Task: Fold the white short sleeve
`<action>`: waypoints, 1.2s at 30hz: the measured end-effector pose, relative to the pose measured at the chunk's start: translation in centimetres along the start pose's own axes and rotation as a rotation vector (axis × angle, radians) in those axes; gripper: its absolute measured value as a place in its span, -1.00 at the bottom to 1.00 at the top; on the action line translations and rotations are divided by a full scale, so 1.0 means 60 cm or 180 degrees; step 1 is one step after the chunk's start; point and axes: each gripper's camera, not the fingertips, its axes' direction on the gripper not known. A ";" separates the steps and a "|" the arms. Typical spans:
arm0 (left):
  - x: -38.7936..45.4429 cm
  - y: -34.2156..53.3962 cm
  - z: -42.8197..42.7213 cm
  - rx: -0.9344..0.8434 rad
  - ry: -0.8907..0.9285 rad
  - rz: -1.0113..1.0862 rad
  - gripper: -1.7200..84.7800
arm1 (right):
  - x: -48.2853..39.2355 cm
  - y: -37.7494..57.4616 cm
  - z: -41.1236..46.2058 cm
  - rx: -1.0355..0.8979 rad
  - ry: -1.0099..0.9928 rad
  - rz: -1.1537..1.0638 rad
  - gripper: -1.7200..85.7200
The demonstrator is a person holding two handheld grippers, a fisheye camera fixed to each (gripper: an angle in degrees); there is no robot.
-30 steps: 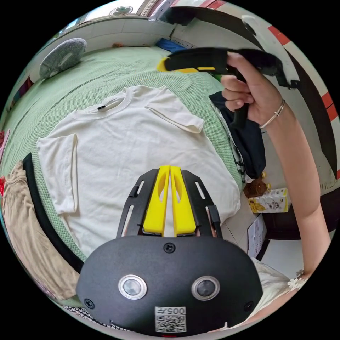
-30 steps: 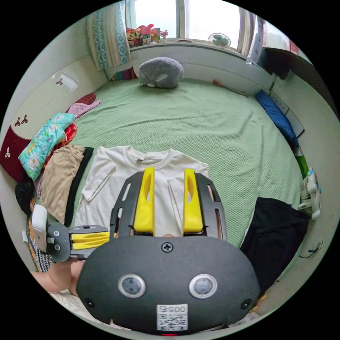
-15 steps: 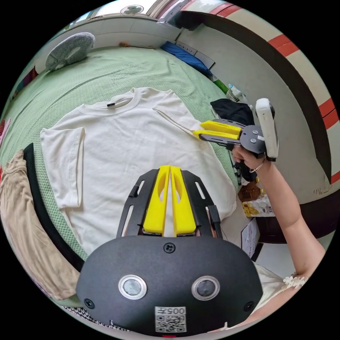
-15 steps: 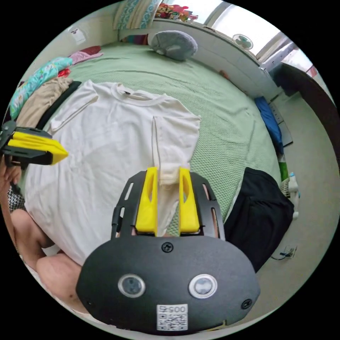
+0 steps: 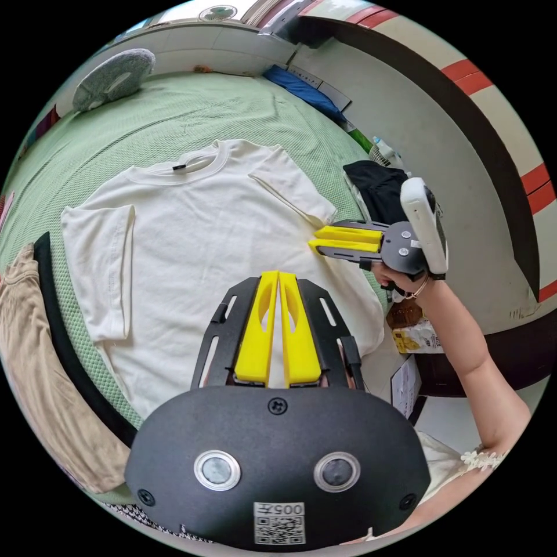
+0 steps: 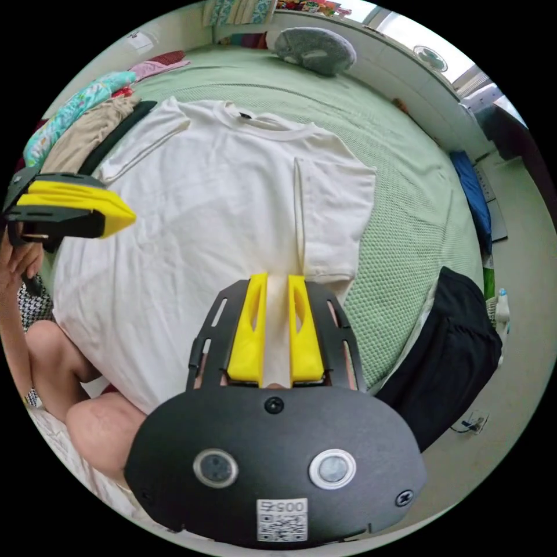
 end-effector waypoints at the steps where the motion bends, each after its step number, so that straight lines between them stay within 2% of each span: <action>1: -0.002 0.001 -0.001 -0.0001 -0.0009 -0.0002 -0.97 | -0.001 -0.002 -0.010 0.0083 -0.0042 -0.0034 -0.83; 6: -0.026 0.004 -0.004 0.0000 0.0012 -0.0083 -0.97 | 0.002 -0.059 -0.070 0.0839 0.0188 0.0070 -0.82; 17: -0.063 0.012 -0.030 0.0088 -0.0029 -0.0194 -0.97 | 0.026 -0.190 0.056 0.0270 0.0352 0.0536 -0.90; 19: -0.070 0.014 -0.032 0.0086 0.0007 -0.0214 -0.97 | 0.030 -0.190 0.040 0.0434 0.0371 0.0734 -0.95; 24: -0.078 0.021 -0.038 0.0069 -0.0003 -0.0226 -0.97 | 0.053 -0.199 -0.018 0.0978 -0.0255 0.1149 -0.99; 29: -0.081 0.031 -0.046 0.0081 0.0051 -0.0246 -0.97 | 0.047 -0.228 0.001 0.0543 -0.0174 0.1093 -0.90; 33: -0.079 0.040 -0.057 0.0083 0.0053 -0.0226 -0.97 | 0.039 -0.175 -0.033 0.0903 -0.0368 0.0981 -0.85; 36: -0.080 0.047 -0.063 0.0075 0.0031 -0.0242 -0.97 | 0.016 -0.127 -0.035 0.0792 -0.0307 0.0783 -0.87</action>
